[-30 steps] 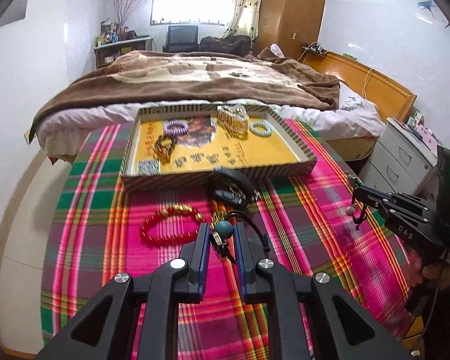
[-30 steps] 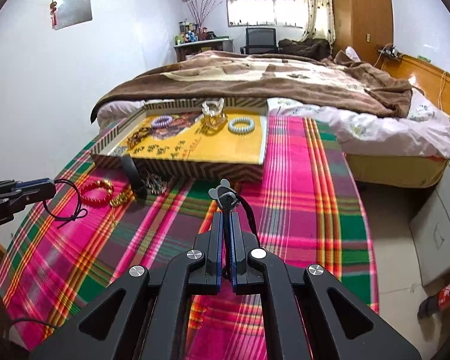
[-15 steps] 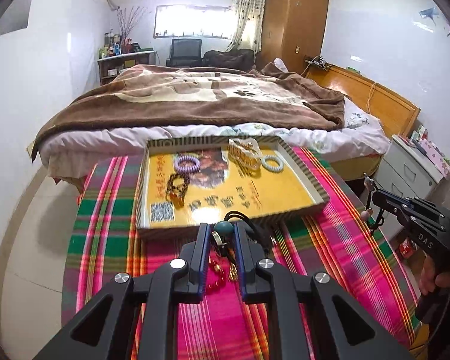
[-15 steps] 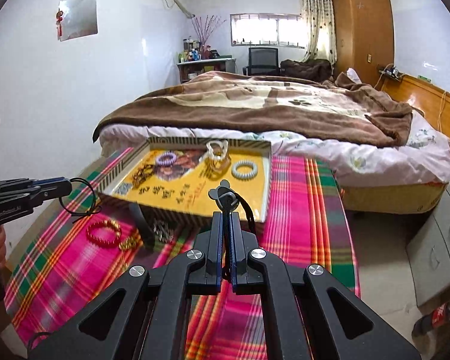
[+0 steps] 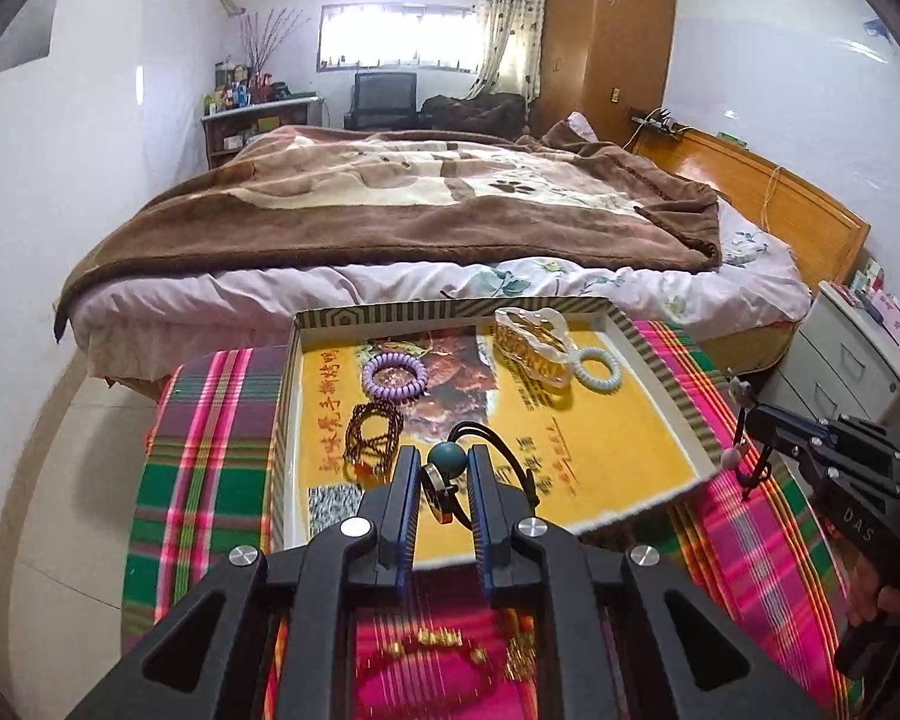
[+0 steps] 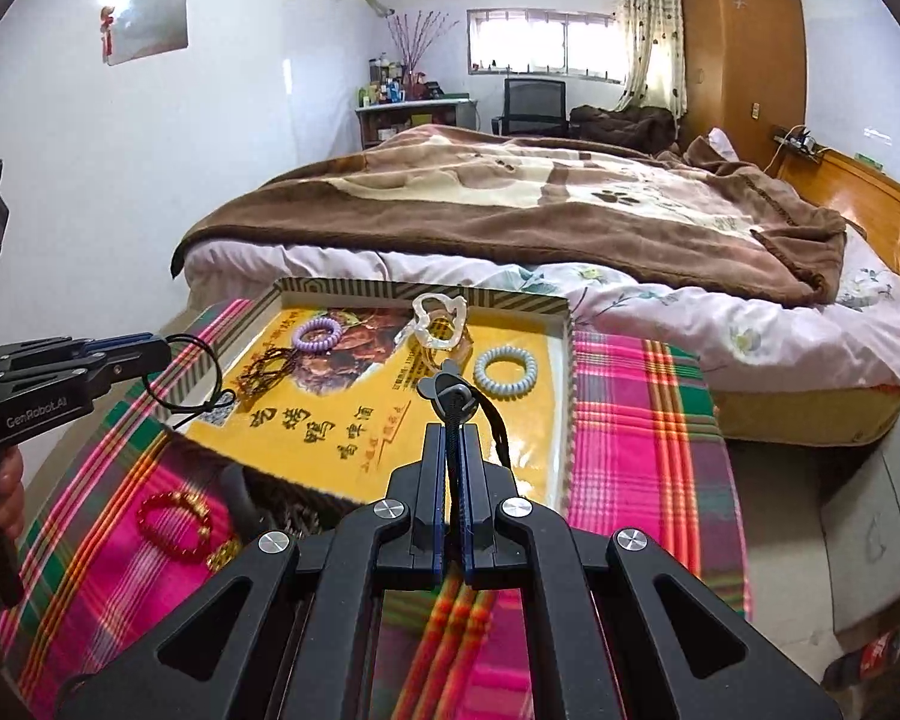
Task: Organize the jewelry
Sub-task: 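Carry both held pieces over the yellow box with both tools, then open both tools to drop the necklace and bracelet into the box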
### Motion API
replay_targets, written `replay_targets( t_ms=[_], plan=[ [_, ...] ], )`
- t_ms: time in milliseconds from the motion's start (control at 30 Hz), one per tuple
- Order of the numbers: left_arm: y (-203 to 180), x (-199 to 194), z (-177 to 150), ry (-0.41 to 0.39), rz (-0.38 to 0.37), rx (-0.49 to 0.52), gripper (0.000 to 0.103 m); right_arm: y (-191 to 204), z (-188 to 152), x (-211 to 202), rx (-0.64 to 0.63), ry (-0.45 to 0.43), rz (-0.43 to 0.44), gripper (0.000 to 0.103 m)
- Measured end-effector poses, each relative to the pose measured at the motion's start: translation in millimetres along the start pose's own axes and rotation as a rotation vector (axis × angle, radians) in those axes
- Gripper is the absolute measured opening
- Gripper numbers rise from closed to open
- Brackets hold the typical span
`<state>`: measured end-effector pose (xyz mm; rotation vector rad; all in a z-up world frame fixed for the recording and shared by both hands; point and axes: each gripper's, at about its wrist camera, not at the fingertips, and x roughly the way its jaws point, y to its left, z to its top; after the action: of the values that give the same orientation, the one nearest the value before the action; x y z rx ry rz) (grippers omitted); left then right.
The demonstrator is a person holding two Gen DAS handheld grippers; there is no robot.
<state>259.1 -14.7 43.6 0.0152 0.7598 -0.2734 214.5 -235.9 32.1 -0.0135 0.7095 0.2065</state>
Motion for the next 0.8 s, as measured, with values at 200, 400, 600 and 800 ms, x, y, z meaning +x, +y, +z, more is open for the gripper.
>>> replay_targets(
  t_ms=[200, 400, 600, 800],
  plan=[
    [6, 41, 15, 0.029, -0.019, -0.006, 0.016, -4, 4, 33, 0.009, 0.037, 0.002, 0.003],
    [8, 81, 27, 0.072, -0.051, -0.012, 0.016, -8, 6, 61, 0.014, 0.086, 0.009, 0.003],
    [6, 117, 38, 0.117, -0.078, -0.021, 0.016, -9, 8, 84, 0.005, 0.123, 0.01, 0.003],
    [3, 140, 43, 0.146, -0.07, -0.024, 0.016, -9, 7, 99, -0.004, 0.149, 0.012, 0.003]
  ],
)
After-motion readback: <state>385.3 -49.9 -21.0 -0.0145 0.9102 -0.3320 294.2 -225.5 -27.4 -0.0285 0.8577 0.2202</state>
